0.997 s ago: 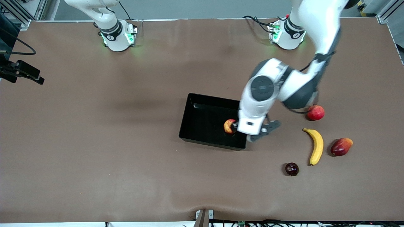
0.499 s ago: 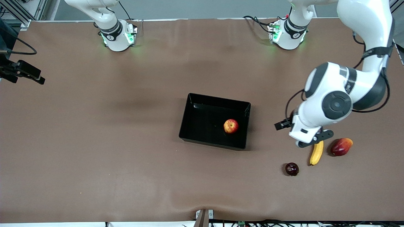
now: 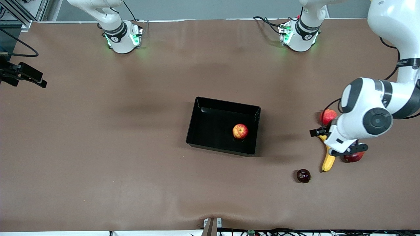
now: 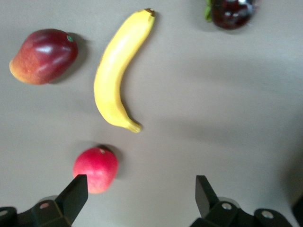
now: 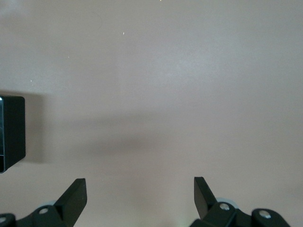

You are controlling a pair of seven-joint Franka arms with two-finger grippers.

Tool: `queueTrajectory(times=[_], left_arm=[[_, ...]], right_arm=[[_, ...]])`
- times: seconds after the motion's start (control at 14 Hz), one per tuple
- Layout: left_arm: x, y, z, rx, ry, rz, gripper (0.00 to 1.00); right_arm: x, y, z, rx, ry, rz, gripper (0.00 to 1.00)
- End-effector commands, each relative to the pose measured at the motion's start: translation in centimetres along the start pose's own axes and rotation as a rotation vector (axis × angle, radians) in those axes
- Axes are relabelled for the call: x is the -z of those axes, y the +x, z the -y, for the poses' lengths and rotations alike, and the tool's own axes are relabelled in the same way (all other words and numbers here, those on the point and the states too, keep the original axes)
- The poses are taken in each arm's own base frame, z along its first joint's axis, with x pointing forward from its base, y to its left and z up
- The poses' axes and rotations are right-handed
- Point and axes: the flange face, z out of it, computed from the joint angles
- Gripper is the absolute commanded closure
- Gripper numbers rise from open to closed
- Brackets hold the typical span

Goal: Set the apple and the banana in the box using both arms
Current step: 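Move the left gripper over the yellow banana, then lower the open left gripper around the middle of the banana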

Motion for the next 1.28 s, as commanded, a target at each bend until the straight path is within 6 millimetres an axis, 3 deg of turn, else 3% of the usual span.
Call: queueTrajectory(times=[0.0,0.28,1.21], left_arm=[[-0.7,-0.4,1.6,-0.047,0.002,-0.033,0.00],[-1.5,0.4,4.1,-0.116,-0.015,-0.051,0.00],[-3.7,1.2,5.7,-0.171,-0.056,-0.103,0.00]], right_arm=[[0.4,0.1,0.0,0.009,-0.003,-0.002,0.00],[0.4,0.1,-0.1,0.008,-0.003,-0.002,0.00],[0.3,0.1,0.3,0.014,-0.003,0.003,0.00]])
